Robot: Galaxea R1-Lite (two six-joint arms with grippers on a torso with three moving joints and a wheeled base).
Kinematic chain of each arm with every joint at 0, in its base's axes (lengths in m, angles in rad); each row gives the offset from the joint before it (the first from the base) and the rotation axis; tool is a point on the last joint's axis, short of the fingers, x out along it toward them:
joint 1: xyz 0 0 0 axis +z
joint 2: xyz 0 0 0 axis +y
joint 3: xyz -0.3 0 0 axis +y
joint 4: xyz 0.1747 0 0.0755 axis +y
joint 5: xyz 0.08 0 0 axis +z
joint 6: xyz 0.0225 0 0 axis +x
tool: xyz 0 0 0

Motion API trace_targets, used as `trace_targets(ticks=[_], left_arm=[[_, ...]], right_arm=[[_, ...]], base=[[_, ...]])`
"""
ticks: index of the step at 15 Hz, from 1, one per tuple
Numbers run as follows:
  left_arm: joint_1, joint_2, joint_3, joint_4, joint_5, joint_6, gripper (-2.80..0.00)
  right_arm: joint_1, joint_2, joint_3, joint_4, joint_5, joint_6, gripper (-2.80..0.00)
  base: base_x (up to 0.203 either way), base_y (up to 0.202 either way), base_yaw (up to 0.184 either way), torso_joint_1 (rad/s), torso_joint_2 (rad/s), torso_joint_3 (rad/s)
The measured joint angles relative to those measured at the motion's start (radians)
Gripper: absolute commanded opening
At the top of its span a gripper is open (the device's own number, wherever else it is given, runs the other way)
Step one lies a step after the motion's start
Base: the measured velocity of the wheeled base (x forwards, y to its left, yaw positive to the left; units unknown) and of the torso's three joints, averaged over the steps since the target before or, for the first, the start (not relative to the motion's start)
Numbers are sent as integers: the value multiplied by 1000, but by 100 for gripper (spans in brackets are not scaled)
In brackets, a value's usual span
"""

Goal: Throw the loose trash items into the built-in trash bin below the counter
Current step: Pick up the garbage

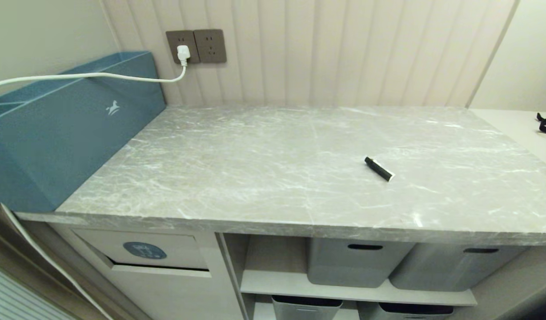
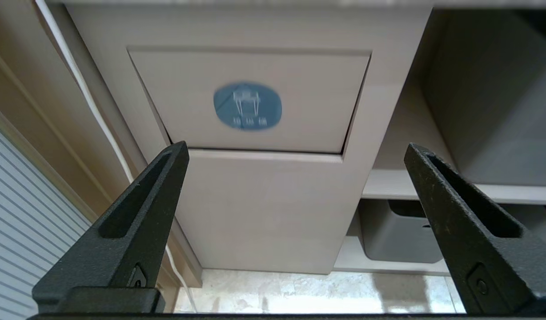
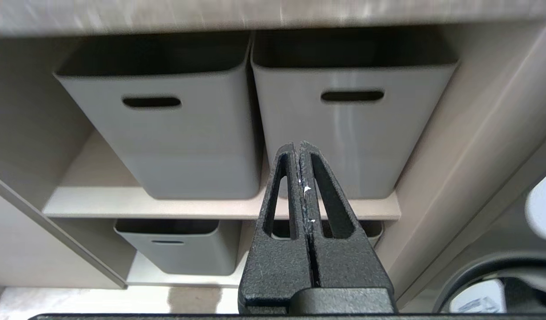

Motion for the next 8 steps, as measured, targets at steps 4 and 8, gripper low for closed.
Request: trace_targets(ticks=[4,8], left_arm=[[0,0,0,1,-6,-2,0],[0,0,0,1,-3,-1,0]], right_arm=[[0,0,0,0,0,2,-280],[0,0,0,0,0,3,-280]], base=[[0,0,0,162,-345,-187],[0,0,0,13,-31,-16]])
